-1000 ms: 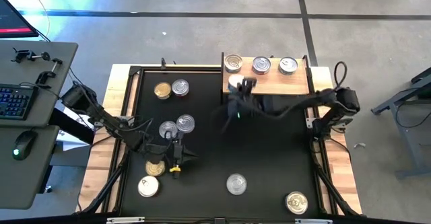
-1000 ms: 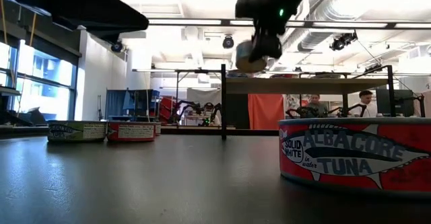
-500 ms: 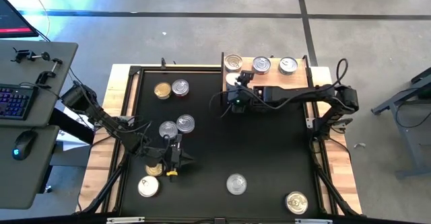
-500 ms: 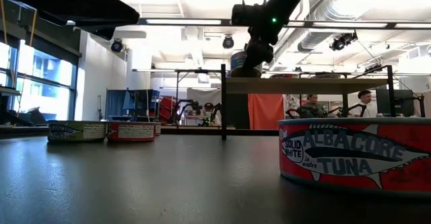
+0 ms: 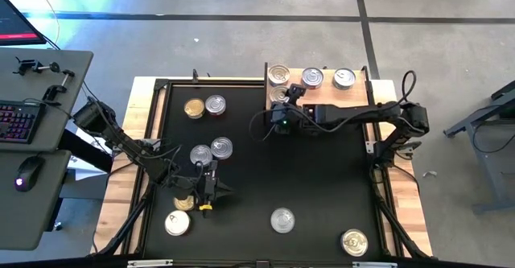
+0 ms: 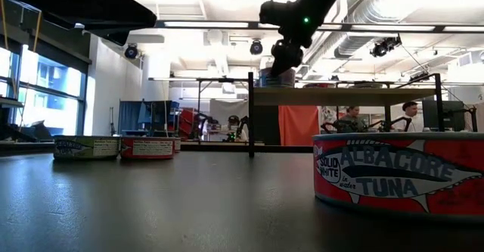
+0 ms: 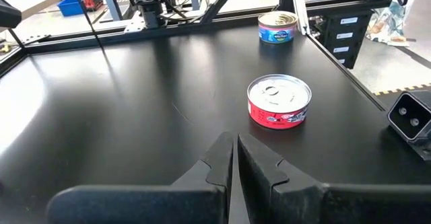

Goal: Stack canned seafood by type on shelf
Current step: Put the blue tuna can on the shelf aligned with the other blue tuna can

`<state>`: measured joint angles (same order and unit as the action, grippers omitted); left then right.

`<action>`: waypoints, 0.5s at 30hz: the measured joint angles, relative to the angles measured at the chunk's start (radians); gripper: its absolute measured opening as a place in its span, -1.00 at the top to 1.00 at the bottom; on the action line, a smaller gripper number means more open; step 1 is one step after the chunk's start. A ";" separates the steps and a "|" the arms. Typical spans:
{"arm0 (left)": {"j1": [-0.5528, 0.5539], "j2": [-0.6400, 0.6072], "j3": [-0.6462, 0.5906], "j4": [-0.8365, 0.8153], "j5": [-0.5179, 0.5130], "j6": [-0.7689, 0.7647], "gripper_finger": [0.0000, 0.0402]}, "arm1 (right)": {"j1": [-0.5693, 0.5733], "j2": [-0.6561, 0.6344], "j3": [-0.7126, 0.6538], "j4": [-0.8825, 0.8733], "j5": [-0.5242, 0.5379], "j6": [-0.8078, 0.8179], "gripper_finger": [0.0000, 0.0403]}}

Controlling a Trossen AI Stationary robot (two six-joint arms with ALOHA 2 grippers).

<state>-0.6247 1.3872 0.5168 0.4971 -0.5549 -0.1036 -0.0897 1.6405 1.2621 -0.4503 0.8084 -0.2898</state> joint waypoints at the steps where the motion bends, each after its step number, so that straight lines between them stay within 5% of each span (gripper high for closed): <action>1: 0.000 0.000 0.000 0.000 0.000 0.000 0.92 | 0.005 0.000 0.000 0.000 0.019 0.003 -0.55; 8: 0.000 0.000 0.000 0.000 0.001 -0.015 0.92 | 0.097 -0.021 0.065 -0.046 0.033 0.095 -0.56; 15: -0.005 0.000 0.000 -0.006 0.002 -0.012 0.92 | 0.408 -0.033 0.143 -0.102 -0.271 0.307 -0.54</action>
<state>-0.6296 1.3876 0.5167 0.4908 -0.5527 -0.1154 0.3180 1.6074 1.4055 -0.5520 0.5372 0.0175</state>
